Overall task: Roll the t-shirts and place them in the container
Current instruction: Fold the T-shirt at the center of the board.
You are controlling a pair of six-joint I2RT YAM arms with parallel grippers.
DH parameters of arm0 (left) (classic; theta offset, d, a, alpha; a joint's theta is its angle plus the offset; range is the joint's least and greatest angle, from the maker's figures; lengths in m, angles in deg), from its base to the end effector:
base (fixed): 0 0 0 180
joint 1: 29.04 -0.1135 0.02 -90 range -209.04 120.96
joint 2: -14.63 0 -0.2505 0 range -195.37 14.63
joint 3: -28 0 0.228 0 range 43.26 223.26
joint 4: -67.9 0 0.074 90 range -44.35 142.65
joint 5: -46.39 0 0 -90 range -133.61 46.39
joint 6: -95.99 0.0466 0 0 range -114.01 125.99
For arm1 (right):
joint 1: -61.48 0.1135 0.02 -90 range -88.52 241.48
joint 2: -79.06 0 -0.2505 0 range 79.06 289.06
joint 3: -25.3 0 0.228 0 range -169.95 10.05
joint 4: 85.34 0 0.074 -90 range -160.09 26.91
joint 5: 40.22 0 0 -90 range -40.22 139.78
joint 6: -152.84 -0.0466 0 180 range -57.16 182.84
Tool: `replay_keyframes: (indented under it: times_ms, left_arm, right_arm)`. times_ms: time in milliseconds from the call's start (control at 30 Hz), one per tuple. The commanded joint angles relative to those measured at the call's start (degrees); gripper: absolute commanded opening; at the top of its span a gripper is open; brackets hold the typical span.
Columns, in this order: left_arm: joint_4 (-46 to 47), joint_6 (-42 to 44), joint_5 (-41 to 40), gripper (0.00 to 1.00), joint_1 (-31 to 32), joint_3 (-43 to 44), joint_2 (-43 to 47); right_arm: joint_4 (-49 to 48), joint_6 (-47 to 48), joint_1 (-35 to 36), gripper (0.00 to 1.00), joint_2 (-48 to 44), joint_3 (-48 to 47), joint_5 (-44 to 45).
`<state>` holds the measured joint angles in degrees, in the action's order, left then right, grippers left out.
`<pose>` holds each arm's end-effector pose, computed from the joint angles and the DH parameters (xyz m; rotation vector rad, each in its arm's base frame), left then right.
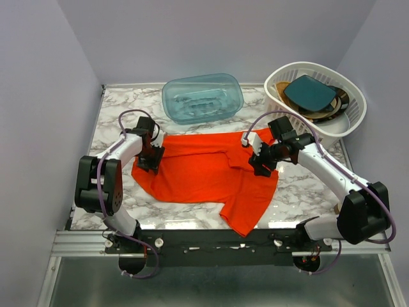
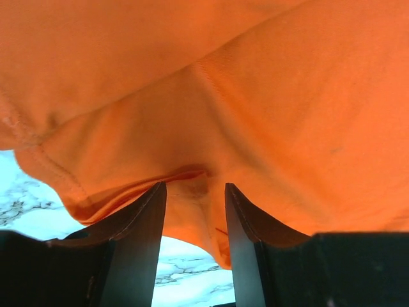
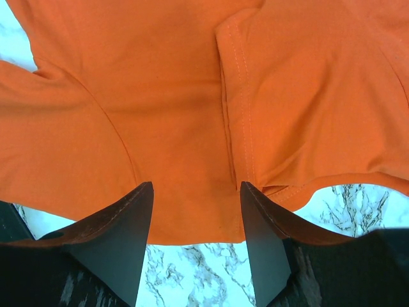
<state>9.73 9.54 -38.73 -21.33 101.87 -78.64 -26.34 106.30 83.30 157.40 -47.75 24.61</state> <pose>0.2722 -0.0409 0.1703 0.3004 2.9094 -0.1361 0.2218 0.1101 0.2331 -1.5060 2.1069 0.4564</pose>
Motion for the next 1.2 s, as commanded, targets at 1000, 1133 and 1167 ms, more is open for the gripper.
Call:
replay_keyframes:
  times_ms: [1000, 1133, 1167]
  left_arm:
    - [-11.12, 4.88, -12.35, 0.00, 0.91, 1.07, 10.39]
    - [-13.16, 6.64, -14.55, 0.00, 1.00, 1.42, 11.89]
    - [-13.25, 6.82, -14.64, 0.00, 1.08, 1.07, 12.50]
  right_arm:
    - [-0.95, 23.74, 14.82, 0.66, -12.24, 11.37, -1.02]
    - [2.74, 33.34, 17.28, 0.67, -17.69, 16.47, -3.22]
    - [3.44, 35.01, 17.81, 0.67, -18.83, 17.36, -4.09]
